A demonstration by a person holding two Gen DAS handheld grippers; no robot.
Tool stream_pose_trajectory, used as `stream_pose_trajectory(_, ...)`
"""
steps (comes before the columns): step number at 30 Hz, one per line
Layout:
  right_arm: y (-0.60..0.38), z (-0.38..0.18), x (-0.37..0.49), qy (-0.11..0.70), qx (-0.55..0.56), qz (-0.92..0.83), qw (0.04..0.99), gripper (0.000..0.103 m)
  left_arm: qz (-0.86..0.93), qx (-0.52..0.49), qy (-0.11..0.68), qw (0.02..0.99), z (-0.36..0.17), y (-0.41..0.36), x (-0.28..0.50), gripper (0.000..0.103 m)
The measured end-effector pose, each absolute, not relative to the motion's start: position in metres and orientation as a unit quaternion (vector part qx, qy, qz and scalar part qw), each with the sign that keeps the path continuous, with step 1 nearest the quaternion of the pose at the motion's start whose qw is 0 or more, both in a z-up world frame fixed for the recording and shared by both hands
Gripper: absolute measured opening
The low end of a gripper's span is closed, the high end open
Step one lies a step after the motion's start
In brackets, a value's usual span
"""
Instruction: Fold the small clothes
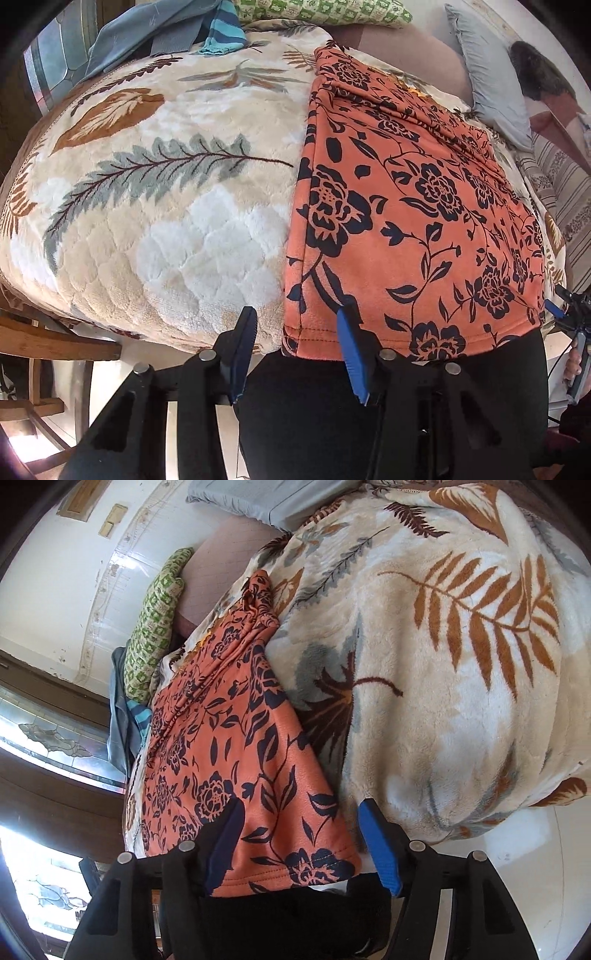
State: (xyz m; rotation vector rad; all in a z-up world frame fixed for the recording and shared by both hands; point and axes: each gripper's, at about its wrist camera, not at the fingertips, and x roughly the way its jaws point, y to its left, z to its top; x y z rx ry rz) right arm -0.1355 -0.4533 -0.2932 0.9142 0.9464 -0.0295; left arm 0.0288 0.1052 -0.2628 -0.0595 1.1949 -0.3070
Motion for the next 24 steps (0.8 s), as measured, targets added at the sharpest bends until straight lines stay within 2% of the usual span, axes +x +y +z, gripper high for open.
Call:
stream_pose_trajectory(3, -0.451, -0.298, -0.129, 0.44, 0.429, -0.001, 0.789, 0.053, -0.146, -0.034, 0.565, 0.811, -0.265, 0.105, 0.03, 0.049)
stream_pose_trajectory(5, -0.447, -0.294, -0.125, 0.434, 0.417, 0.003, 0.799, 0.053, -0.145, -0.035, 0.566, 0.811, -0.265, 0.106, 0.031, 0.065)
stream_pose_trajectory(6, -0.445, -0.292, -0.122, 0.433, 0.412, 0.003, 0.802, 0.053, -0.146, -0.036, 0.565, 0.811, -0.266, 0.106, 0.031, 0.068)
stream_pose_trajectory(15, -0.445, -0.309, -0.107, 0.441, 0.43, 0.006, 0.787, 0.055, -0.166, -0.041, 0.573, 0.801, -0.277, 0.103, 0.032, 0.068)
stream_pose_trajectory(16, -0.443, -0.308, -0.107, 0.443, 0.425, 0.011, 0.789, 0.055, -0.169, -0.031, 0.575, 0.8, -0.278, 0.1, 0.033, 0.063)
stream_pose_trajectory(17, -0.441, -0.308, -0.107, 0.446, 0.42, 0.017, 0.79, 0.055, -0.173, -0.027, 0.577, 0.798, -0.28, 0.097, 0.033, 0.048)
stream_pose_trajectory(19, -0.437, -0.309, -0.105, 0.457, 0.412, 0.029, 0.788, 0.055, -0.178, -0.029, 0.589, 0.788, -0.286, 0.094, 0.037, 0.029)
stream_pose_trajectory(21, -0.434, -0.31, -0.104, 0.464, 0.407, 0.033, 0.786, 0.054, -0.18, -0.037, 0.589, 0.787, -0.288, 0.093, 0.038, 0.027)
stream_pose_trajectory(22, -0.432, -0.31, -0.104, 0.466, 0.404, 0.035, 0.786, 0.049, -0.183, -0.04, 0.587, 0.787, -0.288, 0.093, 0.038, 0.024)
stream_pose_trajectory(23, -0.431, -0.311, -0.104, 0.473, 0.4, 0.038, 0.784, 0.037, -0.185, -0.042, 0.586, 0.788, -0.288, 0.094, 0.037, 0.023)
stream_pose_trajectory(24, -0.429, -0.312, -0.104, 0.481, 0.395, 0.036, 0.782, 0.034, -0.187, -0.042, 0.586, 0.788, -0.288, 0.094, 0.037, 0.023)
